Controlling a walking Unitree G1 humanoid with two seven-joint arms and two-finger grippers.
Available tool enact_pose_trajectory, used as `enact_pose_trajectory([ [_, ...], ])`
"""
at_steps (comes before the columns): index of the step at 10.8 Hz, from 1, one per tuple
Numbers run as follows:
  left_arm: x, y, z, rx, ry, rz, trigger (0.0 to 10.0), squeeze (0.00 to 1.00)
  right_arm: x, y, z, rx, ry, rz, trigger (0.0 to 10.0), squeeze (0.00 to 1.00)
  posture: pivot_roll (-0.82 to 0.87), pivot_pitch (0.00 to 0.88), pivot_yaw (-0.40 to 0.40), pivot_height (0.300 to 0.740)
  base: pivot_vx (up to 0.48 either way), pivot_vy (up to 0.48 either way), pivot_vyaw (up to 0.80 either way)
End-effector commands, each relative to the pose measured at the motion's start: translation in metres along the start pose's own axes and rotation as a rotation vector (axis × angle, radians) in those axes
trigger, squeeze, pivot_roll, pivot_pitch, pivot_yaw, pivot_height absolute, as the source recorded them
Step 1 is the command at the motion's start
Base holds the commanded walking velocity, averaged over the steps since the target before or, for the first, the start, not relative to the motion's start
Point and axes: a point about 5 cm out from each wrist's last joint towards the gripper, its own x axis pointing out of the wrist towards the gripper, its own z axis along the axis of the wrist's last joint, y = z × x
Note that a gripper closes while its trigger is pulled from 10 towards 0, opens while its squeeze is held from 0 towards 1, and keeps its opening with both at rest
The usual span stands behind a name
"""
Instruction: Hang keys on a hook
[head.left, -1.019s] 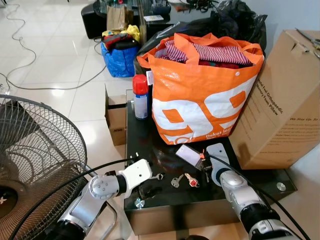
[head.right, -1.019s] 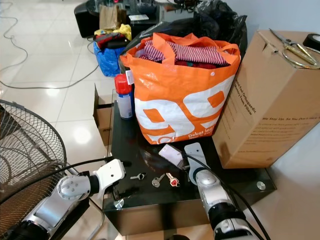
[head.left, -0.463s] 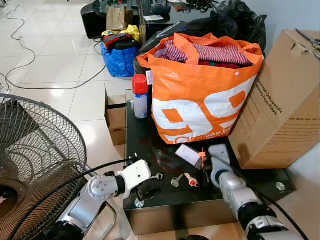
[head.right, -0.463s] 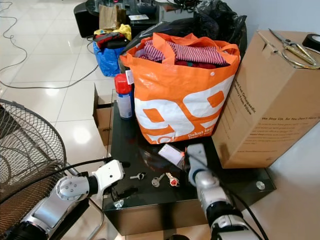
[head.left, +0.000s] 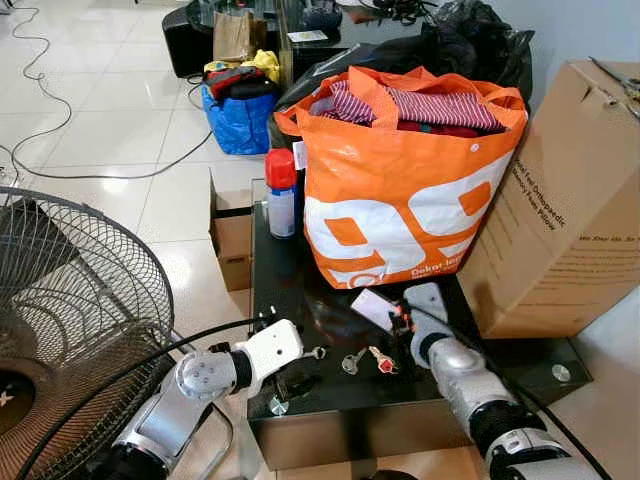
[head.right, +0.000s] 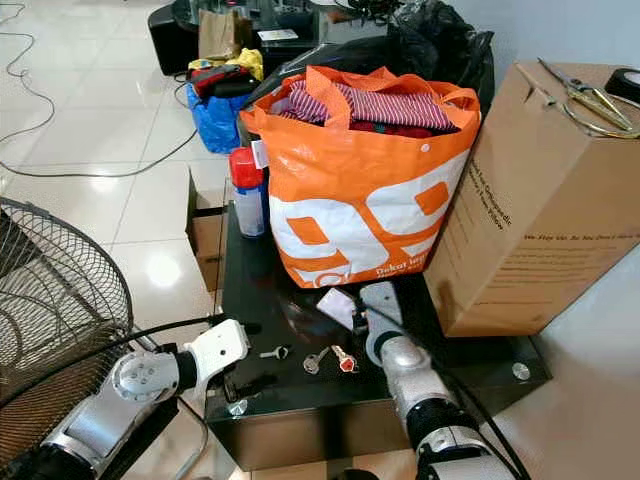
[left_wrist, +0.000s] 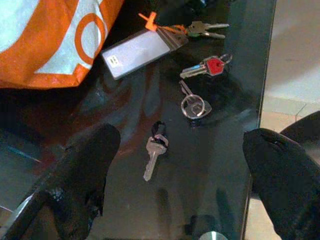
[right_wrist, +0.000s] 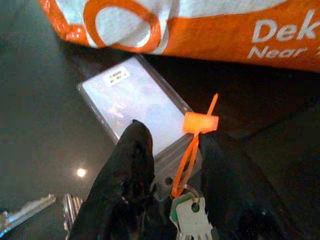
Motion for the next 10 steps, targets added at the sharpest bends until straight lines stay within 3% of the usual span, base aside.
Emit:
enact_pose_trajectory([
  [1,-0.001,-0.001,0.002,0.016,0.005,-0.015,10.0,0.00,-0.001,0.001,-0.005,-0.022,0.018,-0.011,10.0,0.00,-0.14,0.002,-0.044,0.740,0.000,0.000,0.00],
  [2,-0.003,-0.002,0.000,0.014,0.010,-0.018,10.0,0.00,0.000,0.007,-0.008,-0.043,0.040,-0.001,10.0,0.00,-0.14,0.014,-0.044,0.740,0.000,0.000,0.00],
  [5,-0.007,-0.004,0.000,0.015,0.018,-0.024,10.0,0.00,0.000,0.004,-0.014,-0.077,0.083,-0.066,10.0,0.00,-0.13,0.040,-0.043,0.740,0.000,0.000,0.00],
  [6,-0.009,-0.004,-0.001,0.015,0.023,-0.028,10.0,0.00,0.000,0.005,-0.013,-0.070,0.078,-0.068,9.4,0.00,-0.12,0.049,-0.042,0.740,0.000,0.000,0.00],
  [7,-0.010,-0.004,-0.001,0.015,0.026,-0.030,10.0,0.00,0.001,0.005,-0.013,-0.069,0.077,-0.073,7.6,0.00,-0.12,0.050,-0.042,0.740,0.000,0.000,0.00],
  [8,-0.011,-0.005,-0.001,0.015,0.029,-0.032,10.0,0.00,0.001,0.005,-0.014,-0.062,0.079,-0.086,5.1,0.00,-0.12,0.060,-0.041,0.740,0.000,0.000,0.00],
  [9,-0.011,-0.004,-0.001,0.014,0.031,-0.033,10.0,0.00,0.000,0.004,-0.015,-0.054,0.080,-0.093,4.6,0.00,-0.12,0.061,-0.041,0.740,0.000,0.000,0.00],
  [10,-0.011,-0.004,-0.001,0.013,0.032,-0.033,10.0,0.00,0.000,0.004,-0.015,-0.047,0.080,-0.096,3.5,0.00,-0.12,0.062,-0.041,0.740,0.000,0.000,0.00],
])
